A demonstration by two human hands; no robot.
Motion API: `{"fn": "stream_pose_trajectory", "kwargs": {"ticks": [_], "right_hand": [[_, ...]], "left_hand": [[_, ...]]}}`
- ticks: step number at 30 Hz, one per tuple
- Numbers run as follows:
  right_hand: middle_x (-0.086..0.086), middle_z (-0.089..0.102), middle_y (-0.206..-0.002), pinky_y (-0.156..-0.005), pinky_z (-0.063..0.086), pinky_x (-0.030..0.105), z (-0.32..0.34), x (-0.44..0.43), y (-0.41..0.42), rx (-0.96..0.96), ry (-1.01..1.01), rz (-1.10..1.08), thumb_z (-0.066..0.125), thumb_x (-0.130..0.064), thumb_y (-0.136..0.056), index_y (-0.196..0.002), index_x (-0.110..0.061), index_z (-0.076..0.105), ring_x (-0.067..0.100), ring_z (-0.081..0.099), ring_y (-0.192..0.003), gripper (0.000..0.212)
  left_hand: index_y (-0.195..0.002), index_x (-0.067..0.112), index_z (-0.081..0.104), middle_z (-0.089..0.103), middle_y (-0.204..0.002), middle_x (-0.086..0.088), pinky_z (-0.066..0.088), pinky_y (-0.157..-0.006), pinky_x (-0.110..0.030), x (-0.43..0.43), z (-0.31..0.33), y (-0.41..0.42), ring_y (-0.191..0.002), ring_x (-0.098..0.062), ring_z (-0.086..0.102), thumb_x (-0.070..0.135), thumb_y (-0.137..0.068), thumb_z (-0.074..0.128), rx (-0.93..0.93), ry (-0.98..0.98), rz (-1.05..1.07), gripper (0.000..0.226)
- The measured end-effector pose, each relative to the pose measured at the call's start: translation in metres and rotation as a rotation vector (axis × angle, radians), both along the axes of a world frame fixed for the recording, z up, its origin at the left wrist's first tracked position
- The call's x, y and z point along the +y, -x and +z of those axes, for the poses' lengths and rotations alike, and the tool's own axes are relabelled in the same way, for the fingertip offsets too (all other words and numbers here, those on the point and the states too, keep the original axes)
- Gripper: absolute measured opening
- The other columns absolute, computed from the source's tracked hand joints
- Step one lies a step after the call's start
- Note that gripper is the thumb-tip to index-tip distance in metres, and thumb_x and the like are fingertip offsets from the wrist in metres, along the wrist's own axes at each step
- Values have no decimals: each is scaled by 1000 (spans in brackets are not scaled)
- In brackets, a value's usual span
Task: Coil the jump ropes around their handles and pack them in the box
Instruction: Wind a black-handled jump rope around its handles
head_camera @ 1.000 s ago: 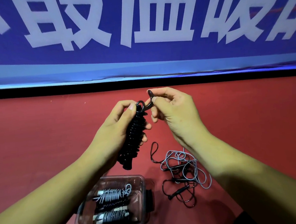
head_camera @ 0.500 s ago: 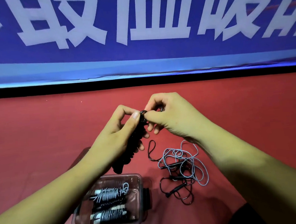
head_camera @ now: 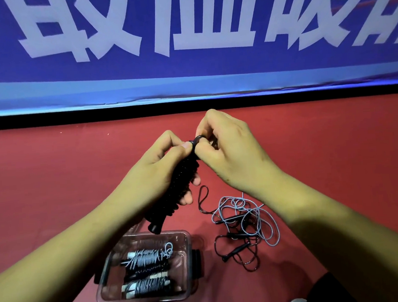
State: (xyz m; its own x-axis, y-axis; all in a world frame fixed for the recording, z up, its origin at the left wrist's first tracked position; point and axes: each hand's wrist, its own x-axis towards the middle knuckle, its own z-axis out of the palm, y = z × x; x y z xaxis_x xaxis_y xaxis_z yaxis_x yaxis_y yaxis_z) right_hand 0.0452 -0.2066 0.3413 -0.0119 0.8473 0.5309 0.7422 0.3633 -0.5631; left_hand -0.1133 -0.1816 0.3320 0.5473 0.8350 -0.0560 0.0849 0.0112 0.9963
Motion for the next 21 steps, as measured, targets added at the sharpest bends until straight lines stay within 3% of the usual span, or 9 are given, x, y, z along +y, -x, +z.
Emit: {"fn": "stream_pose_trajectory", "kwargs": {"ticks": [7,10,12,16,18,21], "right_hand": [[2,52,-82,-61,43,45,2,-3,1,-134,-42,85,51,-10,-85,-84,-6,49,25,48,-69,5],[3,56,-76,-59,43,33,-2,-3,5,-52,4,56,57,-9,-85,-82,-5,52,18,50,-65,7],[0,59,-67,-54,43,23,-5,0,8,207,115,25,64,-5,-85,-82,-7,57,10,52,-54,8],[14,57,-73,-52,52,26,-6,6,17,1197,347,161,62,10,-87,-106,5,56,16,57,-53,21],[20,57,-82,-54,52,24,-5,7,18,1380,371,209,58,11,-88,-111,8,54,15,57,-57,23],[19,62,-84,-53,51,23,-6,6,17,1373,350,170,59,9,-89,-117,8,48,14,57,-55,30]], "left_hand": [[-91,14,36,61,-71,-19,37,-51,-29,12,8,17,-51,-30,54,35,-101,45,68,60,-129,25],[-90,13,36,60,-71,-19,35,-50,-28,6,3,20,-52,-29,51,34,-101,45,36,61,-84,26],[-87,15,37,59,-72,-21,36,-47,-26,1,-3,18,-51,-28,50,32,-102,45,-42,87,-29,24],[-86,16,38,59,-73,-20,40,-46,-28,0,-7,13,-51,-27,50,30,-103,41,-198,112,45,22],[-89,16,39,60,-73,-20,41,-44,-27,-1,-5,10,-49,-27,51,32,-102,42,-239,108,70,21],[-92,17,41,60,-72,-18,40,-40,-25,-3,-4,5,-46,-26,51,35,-102,42,-280,119,122,21]]}}
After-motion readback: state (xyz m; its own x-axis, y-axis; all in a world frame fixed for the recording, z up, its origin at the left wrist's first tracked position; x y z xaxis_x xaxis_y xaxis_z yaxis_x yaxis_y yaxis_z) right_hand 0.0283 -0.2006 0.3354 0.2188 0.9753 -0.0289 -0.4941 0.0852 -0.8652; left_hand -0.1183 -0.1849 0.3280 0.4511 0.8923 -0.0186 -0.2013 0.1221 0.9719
